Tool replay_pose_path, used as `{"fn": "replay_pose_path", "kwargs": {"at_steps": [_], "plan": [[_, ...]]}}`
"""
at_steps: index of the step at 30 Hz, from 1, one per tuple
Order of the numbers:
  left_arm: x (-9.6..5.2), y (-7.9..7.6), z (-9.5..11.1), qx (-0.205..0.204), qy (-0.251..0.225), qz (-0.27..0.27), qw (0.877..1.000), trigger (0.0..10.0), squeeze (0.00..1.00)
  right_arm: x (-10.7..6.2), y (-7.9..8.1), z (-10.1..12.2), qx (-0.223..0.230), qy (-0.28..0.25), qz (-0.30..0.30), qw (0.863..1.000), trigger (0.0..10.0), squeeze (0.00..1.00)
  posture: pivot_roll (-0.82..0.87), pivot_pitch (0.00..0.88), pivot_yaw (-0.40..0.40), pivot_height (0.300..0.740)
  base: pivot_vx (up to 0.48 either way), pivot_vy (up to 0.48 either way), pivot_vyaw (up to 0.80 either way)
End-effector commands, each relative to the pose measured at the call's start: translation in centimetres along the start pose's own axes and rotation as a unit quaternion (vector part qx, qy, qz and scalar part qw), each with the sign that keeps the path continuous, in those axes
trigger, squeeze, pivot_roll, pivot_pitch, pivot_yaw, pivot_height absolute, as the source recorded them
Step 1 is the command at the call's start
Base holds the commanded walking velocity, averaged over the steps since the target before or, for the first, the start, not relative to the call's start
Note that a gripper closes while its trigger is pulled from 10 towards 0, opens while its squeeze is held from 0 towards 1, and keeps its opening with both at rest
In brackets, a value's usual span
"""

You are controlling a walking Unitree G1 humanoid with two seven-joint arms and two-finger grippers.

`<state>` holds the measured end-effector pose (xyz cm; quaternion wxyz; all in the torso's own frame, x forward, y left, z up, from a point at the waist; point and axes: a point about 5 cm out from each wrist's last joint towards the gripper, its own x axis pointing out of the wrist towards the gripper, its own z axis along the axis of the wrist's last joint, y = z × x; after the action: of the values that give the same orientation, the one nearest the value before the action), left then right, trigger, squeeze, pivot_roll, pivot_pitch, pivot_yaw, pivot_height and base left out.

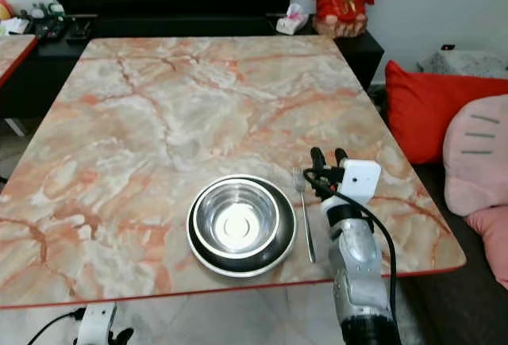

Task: Setting the table

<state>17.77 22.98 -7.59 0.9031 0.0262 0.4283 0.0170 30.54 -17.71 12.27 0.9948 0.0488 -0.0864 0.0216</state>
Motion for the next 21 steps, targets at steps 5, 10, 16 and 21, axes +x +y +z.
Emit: {"fn": "replay_pose_path", "kwargs": {"at_steps": [5,10,16,21], "plan": [[-0.4,0.5,-1.4,-0.002,0.03,0.005,1.0,10.0,0.0,0.1,-0.5,1.5,0.005,-0.039,-0.009,0.999,10.0,0.0,0.04,0.0,-0.049,0.74,0.0,0.0,0.0],[-0.5,1.0,-1.4,-0.002,0.035,0.006,0.999,10.0,0.0,0.5,-0.1,2.5,0.004,-0.06,-0.004,0.998,10.0,0.0,0.05,0.0,-0.051,0.74,0.0,0.365,0.0],[-0.5,0.9,-1.5,-0.006,0.036,0.009,0.999,10.0,0.0,0.7,0.1,2.9,-0.001,-0.073,-0.003,0.997,10.0,0.0,0.05,0.026,-0.054,0.74,0.0,0.437,0.0],[-0.5,0.7,-1.8,-0.008,0.039,0.008,0.999,10.0,0.0,0.5,0.2,2.9,0.0,-0.075,-0.004,0.997,10.0,0.0,0.06,0.034,-0.055,0.74,0.0,0.48,0.28]]}}
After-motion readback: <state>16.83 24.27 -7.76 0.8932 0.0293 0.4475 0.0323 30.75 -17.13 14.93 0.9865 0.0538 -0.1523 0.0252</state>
